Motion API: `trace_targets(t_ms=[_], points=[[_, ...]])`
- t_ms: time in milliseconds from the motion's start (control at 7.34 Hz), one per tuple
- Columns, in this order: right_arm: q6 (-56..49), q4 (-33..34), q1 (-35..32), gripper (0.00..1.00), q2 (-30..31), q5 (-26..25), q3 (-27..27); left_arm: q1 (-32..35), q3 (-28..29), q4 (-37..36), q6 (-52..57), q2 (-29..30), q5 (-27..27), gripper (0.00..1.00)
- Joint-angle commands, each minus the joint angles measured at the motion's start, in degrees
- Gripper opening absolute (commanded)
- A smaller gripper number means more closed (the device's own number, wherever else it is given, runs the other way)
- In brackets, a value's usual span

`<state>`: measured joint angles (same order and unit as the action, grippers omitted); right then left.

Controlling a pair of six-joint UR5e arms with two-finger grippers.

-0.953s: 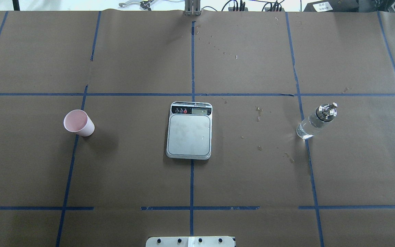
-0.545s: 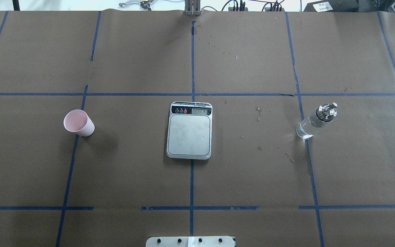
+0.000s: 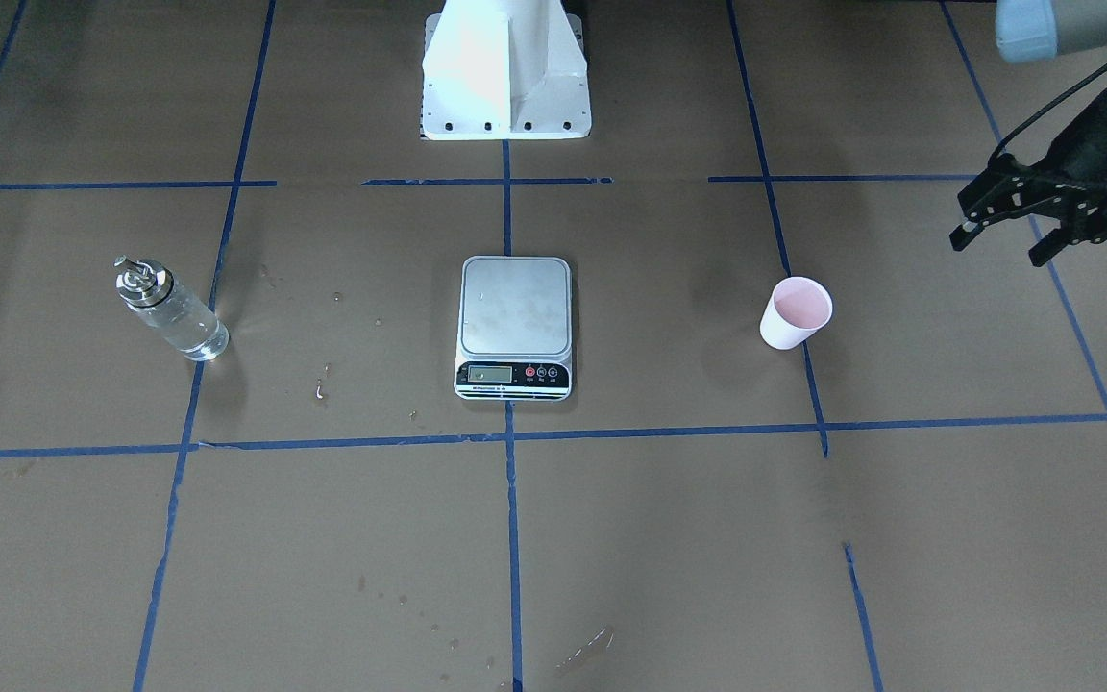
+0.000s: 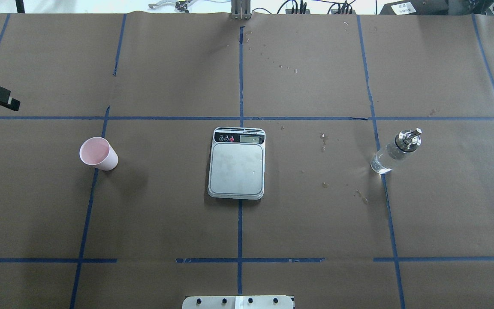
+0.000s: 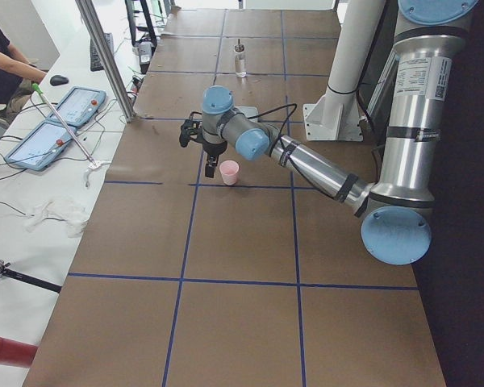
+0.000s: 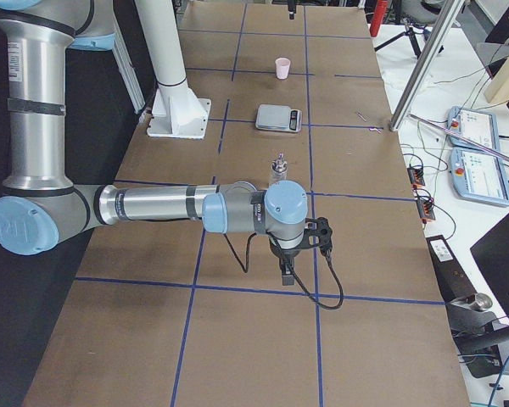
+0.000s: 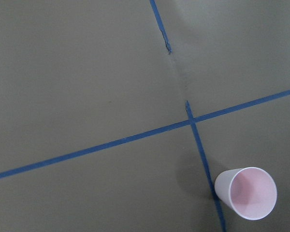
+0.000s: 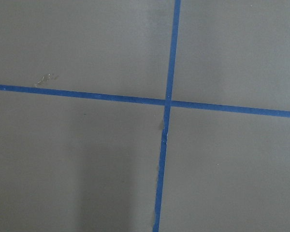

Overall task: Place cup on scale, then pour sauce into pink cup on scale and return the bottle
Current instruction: 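Reach the left gripper down to the pink cup and grasp it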

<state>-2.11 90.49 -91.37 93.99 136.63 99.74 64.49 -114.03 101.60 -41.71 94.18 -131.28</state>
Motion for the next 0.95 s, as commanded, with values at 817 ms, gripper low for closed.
trace_targets(t_ms=[817], points=[[7.2, -4.35, 2.59, 1.0, -0.48, 0.39, 0.1, -18.61, 10.38, 6.03, -24.03, 4.7, 14.29, 1.0]])
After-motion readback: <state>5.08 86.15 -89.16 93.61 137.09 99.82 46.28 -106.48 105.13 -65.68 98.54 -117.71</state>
